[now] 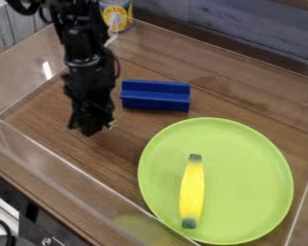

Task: Remove the blue object from inside the green plate and put it on the table

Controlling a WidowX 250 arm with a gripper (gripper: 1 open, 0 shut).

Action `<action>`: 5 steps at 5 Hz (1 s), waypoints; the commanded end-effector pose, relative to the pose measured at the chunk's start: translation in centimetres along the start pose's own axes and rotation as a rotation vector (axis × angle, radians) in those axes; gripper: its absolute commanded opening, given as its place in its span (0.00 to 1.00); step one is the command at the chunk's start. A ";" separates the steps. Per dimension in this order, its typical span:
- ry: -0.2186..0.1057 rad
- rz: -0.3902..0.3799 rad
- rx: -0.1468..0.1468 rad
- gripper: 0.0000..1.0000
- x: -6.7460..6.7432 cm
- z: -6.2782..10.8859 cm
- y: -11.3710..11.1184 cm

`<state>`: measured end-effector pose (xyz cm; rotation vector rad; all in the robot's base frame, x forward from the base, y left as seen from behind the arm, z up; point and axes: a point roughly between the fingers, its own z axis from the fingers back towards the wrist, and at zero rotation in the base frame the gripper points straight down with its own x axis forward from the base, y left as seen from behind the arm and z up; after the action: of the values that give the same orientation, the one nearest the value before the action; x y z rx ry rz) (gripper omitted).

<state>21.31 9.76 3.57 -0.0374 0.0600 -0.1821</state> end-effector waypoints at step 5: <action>-0.002 -0.069 -0.007 1.00 -2.0 -0.8 2.0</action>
<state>19.07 11.71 2.12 -0.0669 0.0843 -0.2406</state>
